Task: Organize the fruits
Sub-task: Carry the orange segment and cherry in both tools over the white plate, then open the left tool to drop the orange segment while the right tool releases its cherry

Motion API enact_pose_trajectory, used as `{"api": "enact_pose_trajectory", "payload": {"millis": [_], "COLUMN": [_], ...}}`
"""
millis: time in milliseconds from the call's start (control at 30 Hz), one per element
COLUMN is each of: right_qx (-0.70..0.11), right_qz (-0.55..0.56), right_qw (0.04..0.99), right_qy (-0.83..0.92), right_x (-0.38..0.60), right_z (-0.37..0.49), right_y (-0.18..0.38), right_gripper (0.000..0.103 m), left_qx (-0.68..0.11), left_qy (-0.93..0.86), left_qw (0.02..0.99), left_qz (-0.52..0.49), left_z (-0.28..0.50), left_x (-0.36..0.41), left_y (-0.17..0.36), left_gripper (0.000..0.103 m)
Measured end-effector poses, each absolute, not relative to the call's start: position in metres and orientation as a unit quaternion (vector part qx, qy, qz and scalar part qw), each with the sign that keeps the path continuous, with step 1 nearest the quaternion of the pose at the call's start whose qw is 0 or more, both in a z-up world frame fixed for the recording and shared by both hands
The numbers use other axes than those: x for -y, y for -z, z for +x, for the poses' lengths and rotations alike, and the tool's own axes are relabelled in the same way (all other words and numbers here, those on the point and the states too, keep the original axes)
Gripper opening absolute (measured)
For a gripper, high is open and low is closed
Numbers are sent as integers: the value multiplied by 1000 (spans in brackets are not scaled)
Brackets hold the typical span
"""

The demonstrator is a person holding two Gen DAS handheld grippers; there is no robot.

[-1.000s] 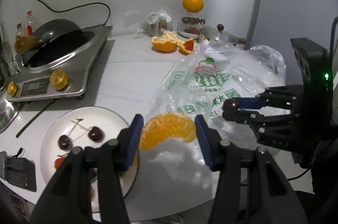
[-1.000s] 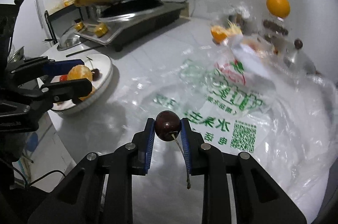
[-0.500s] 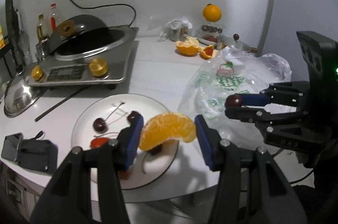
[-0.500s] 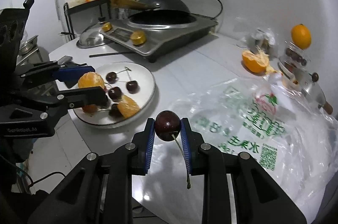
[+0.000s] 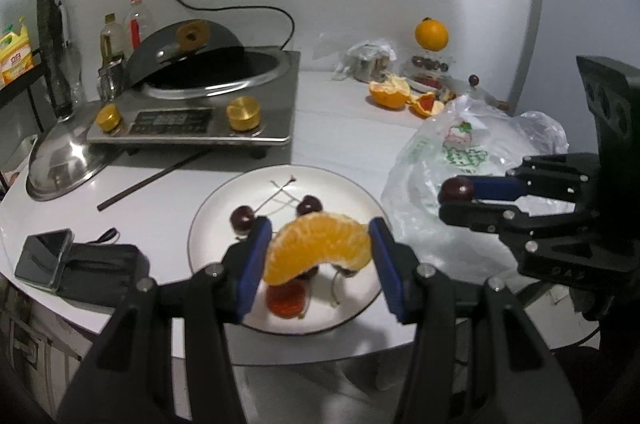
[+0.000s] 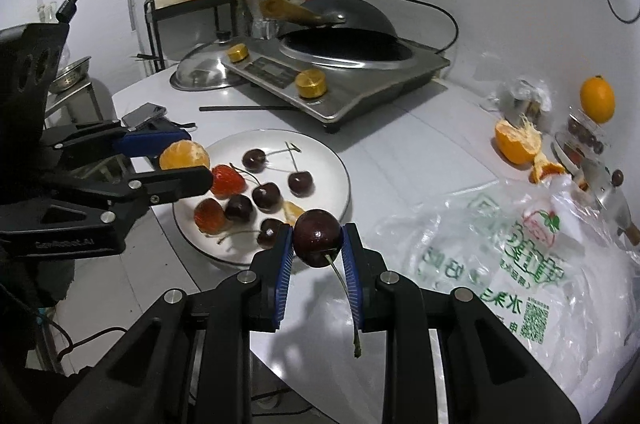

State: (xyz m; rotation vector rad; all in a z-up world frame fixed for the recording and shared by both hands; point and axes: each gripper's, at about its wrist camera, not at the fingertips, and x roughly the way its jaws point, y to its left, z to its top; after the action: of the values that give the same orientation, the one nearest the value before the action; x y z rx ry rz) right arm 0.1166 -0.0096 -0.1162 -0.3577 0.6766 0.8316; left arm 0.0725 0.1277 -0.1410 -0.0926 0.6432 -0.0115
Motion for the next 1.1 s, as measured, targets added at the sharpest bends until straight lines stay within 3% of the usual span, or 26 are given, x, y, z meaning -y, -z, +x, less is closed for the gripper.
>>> {"api": "enact_pose_trajectory", "payload": {"millis": [1100], "right_qx": [-354], "right_qz": [-166], "right_qw": [824], "right_qy": [-411], "right_x": [-51], "right_z": [168], "right_y": [151], "right_gripper": [26], "left_qx": [-353], "left_qy": [-18], "left_qw": [931], "left_qz": [-90], "left_z": [135], "left_x": [-192], "left_y": [194], "left_gripper": [52]}}
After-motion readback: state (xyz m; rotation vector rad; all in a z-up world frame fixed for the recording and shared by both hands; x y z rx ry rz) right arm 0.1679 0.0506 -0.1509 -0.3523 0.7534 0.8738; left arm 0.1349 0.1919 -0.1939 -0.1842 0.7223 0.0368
